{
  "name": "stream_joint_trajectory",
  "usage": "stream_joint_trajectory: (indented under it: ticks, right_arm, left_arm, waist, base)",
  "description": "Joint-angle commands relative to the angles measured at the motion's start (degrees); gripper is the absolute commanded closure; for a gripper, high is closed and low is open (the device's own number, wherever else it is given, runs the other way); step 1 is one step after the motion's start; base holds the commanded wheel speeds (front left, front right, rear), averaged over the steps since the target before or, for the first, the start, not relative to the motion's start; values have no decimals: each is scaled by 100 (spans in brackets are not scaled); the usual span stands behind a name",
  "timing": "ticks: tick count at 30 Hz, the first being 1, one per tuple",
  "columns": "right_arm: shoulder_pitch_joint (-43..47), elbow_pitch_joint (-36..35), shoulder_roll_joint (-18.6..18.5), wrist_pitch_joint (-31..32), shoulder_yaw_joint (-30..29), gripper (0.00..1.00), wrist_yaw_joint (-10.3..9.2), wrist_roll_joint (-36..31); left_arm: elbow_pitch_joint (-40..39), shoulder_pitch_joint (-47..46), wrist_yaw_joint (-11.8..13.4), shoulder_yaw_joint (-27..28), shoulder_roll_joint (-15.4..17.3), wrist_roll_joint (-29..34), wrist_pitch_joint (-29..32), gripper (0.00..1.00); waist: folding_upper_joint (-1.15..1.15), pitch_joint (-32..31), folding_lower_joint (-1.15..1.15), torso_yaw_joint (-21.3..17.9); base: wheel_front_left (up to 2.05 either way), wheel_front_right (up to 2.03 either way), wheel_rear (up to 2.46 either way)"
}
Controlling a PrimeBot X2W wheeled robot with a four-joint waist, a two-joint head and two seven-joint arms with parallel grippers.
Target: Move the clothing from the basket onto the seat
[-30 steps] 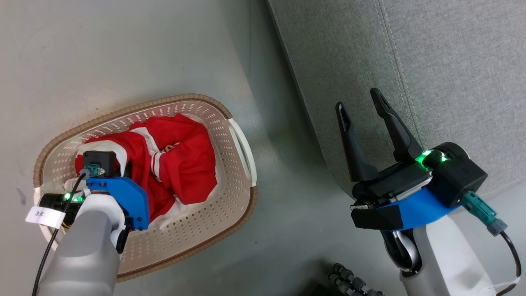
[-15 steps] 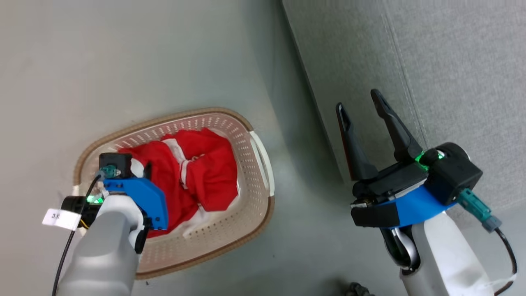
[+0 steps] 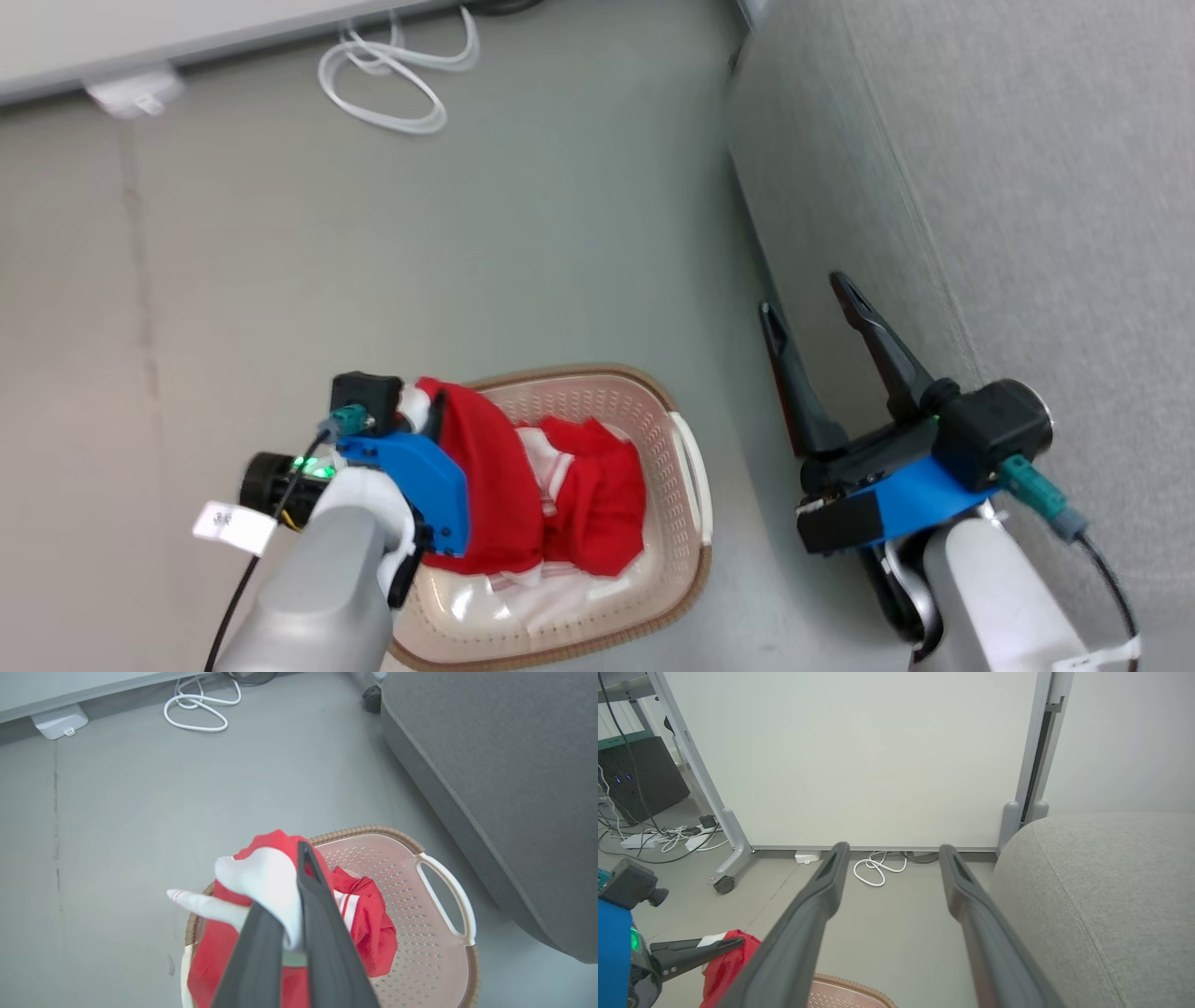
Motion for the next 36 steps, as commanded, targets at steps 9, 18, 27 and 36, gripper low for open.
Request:
stream_joint_trajectory:
  ticks: [9, 18, 27, 36]
  right_arm:
    - [409, 289, -15, 25, -10, 0, 1, -137]
    - [686, 325, -15, 277, 115, 0, 1, -113]
    - [823, 337, -15, 495, 183, 0, 1, -96]
    - [927, 466, -15, 649, 266, 0, 1, -93]
  left_arm:
    - [-959, 316, -11, -923, -25, -919, 41, 100]
    - [-1704, 98, -11, -1531, -25, -1504, -29, 100]
    - [-2182, -361, -11, -1799, -11, -1701, -69, 100]
    - [-2430, -720, -12, -2010, -22, -1873, -35, 100]
  waist:
    - [0, -1009, 1, 354]
    - [0, -1664, 1, 681]
    - [0, -1935, 1, 831]
    - [0, -2131, 1, 948]
  base:
    - [0, 0, 0]
    - [0, 0, 0]
    - [0, 0, 0]
    - [0, 0, 0]
